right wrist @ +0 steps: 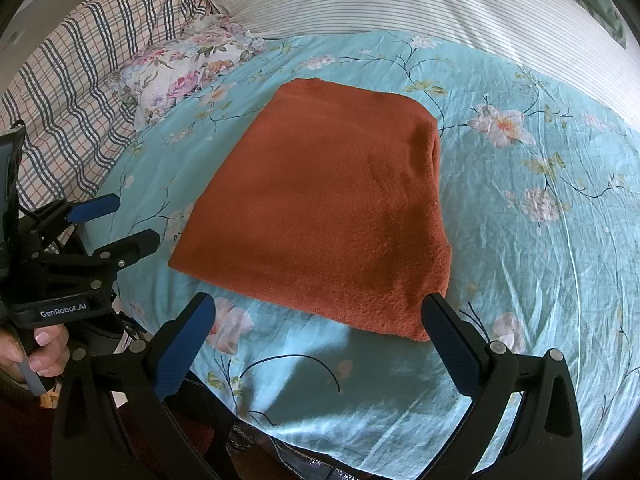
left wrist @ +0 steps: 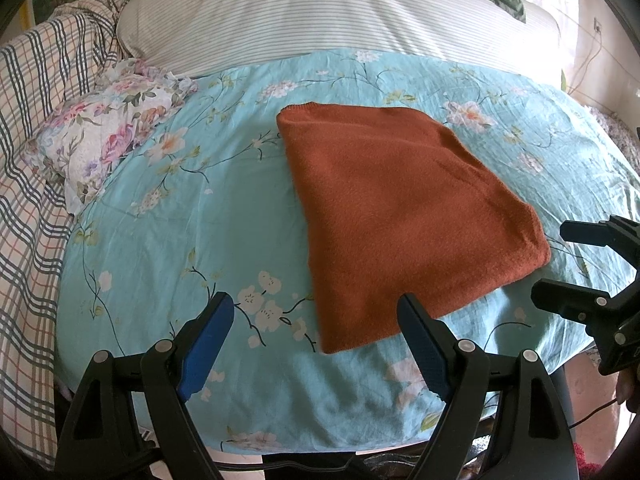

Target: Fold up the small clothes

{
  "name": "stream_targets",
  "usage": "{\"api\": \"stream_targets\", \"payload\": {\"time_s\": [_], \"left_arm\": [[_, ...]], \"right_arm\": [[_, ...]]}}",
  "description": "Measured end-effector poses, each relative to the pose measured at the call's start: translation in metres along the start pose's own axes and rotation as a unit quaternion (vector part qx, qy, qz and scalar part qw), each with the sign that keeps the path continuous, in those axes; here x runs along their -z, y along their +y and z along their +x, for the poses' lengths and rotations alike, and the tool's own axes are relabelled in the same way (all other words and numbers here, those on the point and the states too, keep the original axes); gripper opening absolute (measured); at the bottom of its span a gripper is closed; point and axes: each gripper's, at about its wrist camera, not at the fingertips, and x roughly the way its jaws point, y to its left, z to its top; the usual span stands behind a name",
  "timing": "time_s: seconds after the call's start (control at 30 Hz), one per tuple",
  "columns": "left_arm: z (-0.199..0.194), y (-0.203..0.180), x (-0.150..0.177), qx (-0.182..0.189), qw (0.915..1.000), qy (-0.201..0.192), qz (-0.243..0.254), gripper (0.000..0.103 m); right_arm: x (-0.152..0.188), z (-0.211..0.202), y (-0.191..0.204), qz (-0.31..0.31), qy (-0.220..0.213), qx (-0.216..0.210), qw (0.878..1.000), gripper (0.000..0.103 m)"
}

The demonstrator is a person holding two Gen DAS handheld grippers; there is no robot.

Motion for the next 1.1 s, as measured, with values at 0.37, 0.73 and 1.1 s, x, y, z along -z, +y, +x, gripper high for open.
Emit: {"api": "stream_targets", "payload": {"time_s": [0.37,0.73,1.1], "left_arm": [[-0.001,-0.002,0.000,-0.001,1.0000,-0.001,0.000,0.084],[-0.002,-0.007,-0.001,-0.002,1.0000,-0.002,0.001,0.084],[0.002,-0.010,-0.007,-0.010,0.9999,-0.011,0.004,0.084]], "right_arm": [[0.000,0.000,0.000,0.000,0.000,0.000,1.000,0.103],[-0.002,0.000,0.005,0.000,-0.004,-0.001,1.000,0.102],[-0.012,0.004,-0.002,-0.002,-0.006,-0.003,1.000,0.102]]}}
